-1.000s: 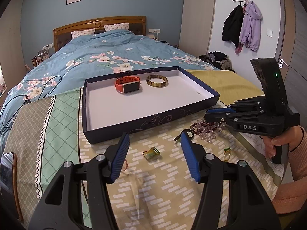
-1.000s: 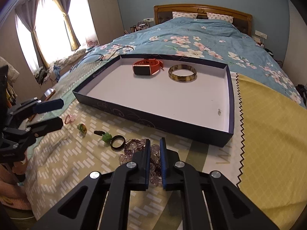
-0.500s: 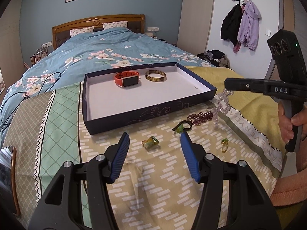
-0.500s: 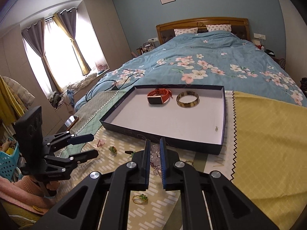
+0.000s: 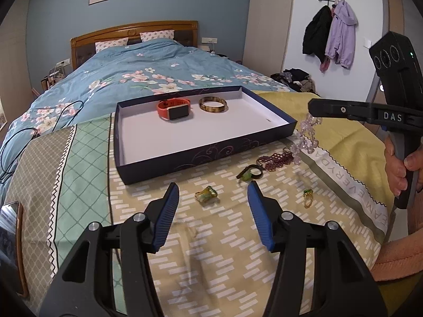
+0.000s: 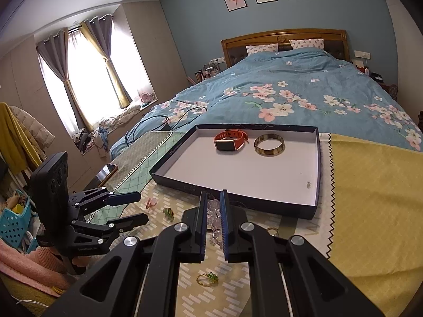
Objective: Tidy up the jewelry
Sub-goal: 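Grasp the pink ring with the left tool while the right tool holds the crystal bracelet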
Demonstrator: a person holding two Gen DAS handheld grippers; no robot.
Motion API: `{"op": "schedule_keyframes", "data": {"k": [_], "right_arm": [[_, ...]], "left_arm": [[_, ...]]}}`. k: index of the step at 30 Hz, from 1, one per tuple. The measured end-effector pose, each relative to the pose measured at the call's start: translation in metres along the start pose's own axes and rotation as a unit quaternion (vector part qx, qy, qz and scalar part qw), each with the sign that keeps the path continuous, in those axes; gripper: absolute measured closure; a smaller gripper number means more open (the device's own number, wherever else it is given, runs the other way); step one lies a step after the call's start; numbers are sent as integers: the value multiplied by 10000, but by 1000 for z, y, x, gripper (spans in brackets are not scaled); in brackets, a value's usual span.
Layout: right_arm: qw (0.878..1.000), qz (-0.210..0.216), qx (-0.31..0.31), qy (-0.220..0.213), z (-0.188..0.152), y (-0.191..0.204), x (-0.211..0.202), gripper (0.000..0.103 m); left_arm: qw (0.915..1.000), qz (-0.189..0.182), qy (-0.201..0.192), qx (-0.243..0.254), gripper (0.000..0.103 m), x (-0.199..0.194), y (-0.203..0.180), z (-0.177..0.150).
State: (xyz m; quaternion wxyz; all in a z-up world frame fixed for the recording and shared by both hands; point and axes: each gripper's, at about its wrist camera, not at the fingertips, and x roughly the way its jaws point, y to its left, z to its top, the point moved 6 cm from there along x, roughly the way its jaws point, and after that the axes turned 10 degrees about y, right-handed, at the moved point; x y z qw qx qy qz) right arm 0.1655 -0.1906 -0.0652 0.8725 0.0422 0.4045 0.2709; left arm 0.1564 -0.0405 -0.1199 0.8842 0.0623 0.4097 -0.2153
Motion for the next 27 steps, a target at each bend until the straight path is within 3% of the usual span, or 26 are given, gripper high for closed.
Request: {"op": "schedule_keyframes", "data": {"k": [15, 22, 27], "right_arm": [[10000, 39, 28, 79, -3, 0, 10, 95], [9999, 49, 45, 90, -3, 1, 10, 95], [9999, 47, 50, 92, -3, 1, 11, 95]], "left_arm": [[9976, 327, 391, -470, 57, 11, 36, -8], [9993, 265, 237, -128, 57, 8, 18, -4], [9972, 413, 469, -414, 58, 18, 33, -5]]}}
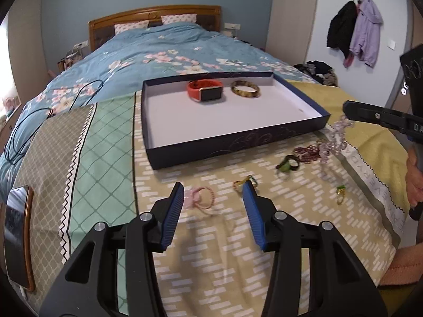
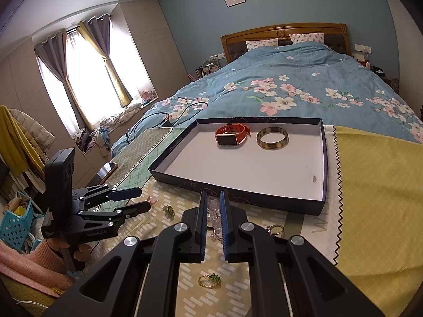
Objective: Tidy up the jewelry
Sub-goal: 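Grasp the pink ring with the left tool while the right tool holds the crystal bracelet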
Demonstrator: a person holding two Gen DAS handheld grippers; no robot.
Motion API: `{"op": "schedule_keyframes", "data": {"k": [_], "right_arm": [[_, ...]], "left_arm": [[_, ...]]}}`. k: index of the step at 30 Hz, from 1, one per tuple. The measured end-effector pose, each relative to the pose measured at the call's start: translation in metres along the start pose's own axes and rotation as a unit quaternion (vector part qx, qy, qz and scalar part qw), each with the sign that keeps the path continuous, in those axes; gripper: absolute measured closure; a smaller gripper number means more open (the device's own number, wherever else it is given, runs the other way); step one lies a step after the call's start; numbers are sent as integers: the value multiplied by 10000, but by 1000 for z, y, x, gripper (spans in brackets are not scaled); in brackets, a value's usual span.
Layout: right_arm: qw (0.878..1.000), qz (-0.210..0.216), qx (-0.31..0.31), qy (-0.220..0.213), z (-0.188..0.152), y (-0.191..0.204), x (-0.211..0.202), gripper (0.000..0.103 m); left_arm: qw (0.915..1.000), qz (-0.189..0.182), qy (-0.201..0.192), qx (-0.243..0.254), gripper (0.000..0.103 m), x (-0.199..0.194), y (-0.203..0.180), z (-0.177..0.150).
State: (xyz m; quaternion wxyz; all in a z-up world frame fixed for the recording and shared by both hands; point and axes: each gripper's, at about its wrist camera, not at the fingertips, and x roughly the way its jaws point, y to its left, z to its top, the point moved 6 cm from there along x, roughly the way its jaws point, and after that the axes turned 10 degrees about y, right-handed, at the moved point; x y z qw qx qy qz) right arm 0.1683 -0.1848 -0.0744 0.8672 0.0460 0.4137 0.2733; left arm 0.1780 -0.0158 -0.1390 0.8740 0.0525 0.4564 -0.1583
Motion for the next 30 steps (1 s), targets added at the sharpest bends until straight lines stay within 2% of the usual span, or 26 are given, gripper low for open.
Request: {"op": "schedule_keyframes", "data": {"k": [4, 8, 10, 11, 12, 17, 30], "right_arm": [[10000, 12, -1, 2, -1, 0, 1, 95], [10000, 16, 4, 9, -2, 1, 2, 95], [10000, 19, 8, 8, -3, 1, 3, 95], [10000, 26, 14, 7, -4, 2, 3, 95], [10000, 19, 8, 12, -3, 1, 3, 95], [10000, 33, -15, 12, -4, 3, 4, 95], [9999, 54, -70, -93, 9, 5, -1, 95]], "left_arm": [[9997, -36, 231, -86, 61, 10, 5, 0], [9982, -185, 493, -303, 73, 24, 14, 0], [9976, -224, 510, -405, 78, 26, 17, -1], [9975, -236, 514, -426, 87, 26, 18, -1], [9973, -233, 531, -449, 91, 27, 19, -2], [9975, -270, 459, -470, 99, 24, 19, -1], [9990, -376, -84, -242, 99, -14, 6, 14]]}}
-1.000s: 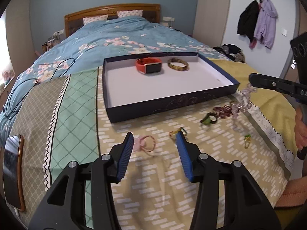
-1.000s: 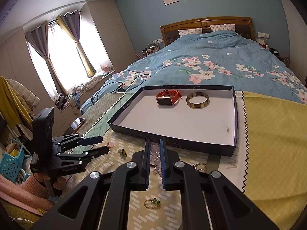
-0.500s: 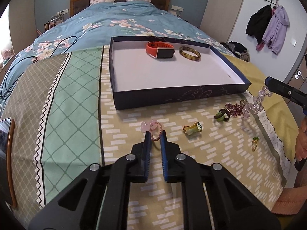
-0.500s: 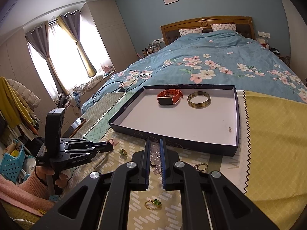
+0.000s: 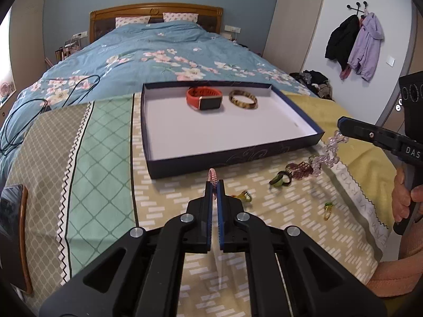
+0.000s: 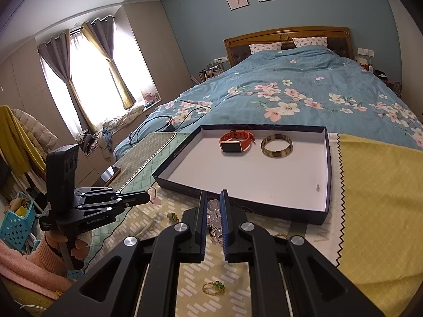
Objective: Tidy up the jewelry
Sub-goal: 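Grasp the pink ring with the left tool while the right tool holds the crystal bracelet, then lower the pink ring and crystal bracelet into the box and open both tools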
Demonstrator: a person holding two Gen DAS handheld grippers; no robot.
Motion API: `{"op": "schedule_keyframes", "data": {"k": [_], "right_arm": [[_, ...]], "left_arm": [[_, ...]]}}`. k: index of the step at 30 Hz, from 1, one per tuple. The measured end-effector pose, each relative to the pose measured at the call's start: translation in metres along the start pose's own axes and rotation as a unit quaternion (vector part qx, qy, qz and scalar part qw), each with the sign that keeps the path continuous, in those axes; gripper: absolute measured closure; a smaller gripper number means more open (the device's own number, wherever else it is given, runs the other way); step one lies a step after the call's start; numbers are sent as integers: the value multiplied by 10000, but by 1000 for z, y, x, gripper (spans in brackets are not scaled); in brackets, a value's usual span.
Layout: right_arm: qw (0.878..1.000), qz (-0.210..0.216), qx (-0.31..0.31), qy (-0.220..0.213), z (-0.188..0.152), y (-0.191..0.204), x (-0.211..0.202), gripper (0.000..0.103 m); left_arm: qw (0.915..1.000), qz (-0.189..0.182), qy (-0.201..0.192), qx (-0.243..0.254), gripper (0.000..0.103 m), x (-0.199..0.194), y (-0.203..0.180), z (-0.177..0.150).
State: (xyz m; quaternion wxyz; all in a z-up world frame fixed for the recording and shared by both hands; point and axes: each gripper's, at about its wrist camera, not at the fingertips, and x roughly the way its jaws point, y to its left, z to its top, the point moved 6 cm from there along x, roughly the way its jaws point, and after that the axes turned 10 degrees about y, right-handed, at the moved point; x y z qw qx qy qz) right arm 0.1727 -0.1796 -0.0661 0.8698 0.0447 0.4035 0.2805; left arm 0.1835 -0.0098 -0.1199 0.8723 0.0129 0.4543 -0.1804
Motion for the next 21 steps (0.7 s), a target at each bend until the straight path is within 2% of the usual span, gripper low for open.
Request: {"op": "schedule_keyframes", "data": {"k": [12, 21], "right_arm": [[9995, -94, -175, -240, 35, -3, -6, 95], [9993, -214, -145, -268, 69, -18, 14, 95]], "left_arm": [[9989, -151, -323, 299, 99, -15, -18, 36], [9980, -125, -406, 462, 99, -5, -21, 63]]}}
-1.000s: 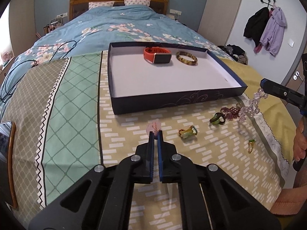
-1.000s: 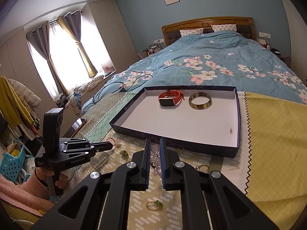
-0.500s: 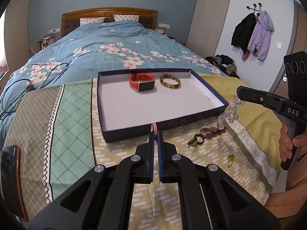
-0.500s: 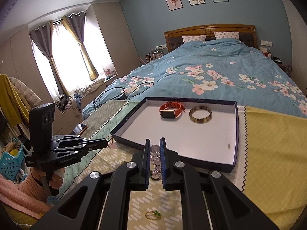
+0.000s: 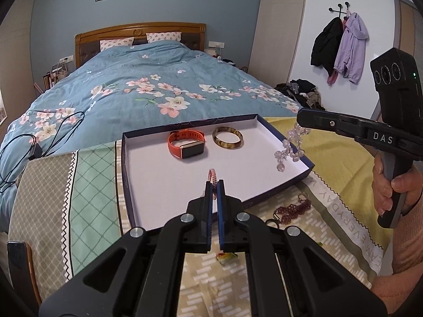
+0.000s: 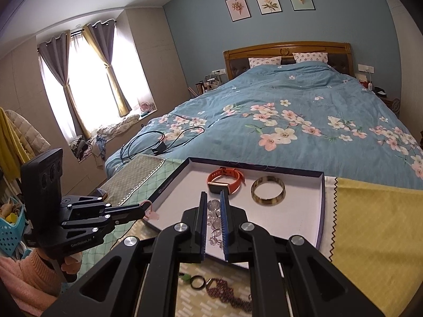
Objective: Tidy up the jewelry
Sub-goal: 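Lower the pink ring and crystal bracelet into the box and open both tools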
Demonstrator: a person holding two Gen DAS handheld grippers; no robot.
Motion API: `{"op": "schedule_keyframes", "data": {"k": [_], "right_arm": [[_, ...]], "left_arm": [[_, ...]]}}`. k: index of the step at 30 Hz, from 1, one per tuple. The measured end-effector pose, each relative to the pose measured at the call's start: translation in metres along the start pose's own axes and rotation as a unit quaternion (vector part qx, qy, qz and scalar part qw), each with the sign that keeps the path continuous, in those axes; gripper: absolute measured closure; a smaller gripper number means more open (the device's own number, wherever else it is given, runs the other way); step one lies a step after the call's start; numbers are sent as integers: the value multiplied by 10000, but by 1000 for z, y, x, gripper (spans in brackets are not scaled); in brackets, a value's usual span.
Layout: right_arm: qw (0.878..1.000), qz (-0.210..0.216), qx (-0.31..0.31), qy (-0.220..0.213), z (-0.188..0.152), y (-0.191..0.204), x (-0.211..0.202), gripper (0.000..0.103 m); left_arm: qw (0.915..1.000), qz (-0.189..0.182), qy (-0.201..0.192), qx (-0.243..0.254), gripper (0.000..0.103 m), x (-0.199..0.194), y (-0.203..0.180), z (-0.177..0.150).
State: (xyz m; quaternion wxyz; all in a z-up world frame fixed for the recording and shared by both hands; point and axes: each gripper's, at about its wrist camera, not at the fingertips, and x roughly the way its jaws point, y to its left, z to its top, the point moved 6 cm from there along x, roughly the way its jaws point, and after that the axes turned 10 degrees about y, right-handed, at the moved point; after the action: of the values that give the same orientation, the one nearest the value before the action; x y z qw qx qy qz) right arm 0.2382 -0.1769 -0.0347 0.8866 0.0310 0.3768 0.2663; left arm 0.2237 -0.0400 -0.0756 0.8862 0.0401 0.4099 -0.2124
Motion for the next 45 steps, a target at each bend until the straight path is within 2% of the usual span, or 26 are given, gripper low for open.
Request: {"op": "schedule_keyframes", "data": {"k": [12, 28, 45], "right_arm": [[9995, -107, 265, 154, 21, -20, 41, 95], [9984, -197, 429, 306, 28, -37, 77, 95], [9966, -242, 413, 664, 18, -46, 102, 94]], "left_arm": [[9999, 32, 97, -32, 99, 29, 15, 21], [9990, 253, 377, 11, 99, 74, 25, 38], [9962, 296, 817, -110, 99, 122, 37, 41]]}}
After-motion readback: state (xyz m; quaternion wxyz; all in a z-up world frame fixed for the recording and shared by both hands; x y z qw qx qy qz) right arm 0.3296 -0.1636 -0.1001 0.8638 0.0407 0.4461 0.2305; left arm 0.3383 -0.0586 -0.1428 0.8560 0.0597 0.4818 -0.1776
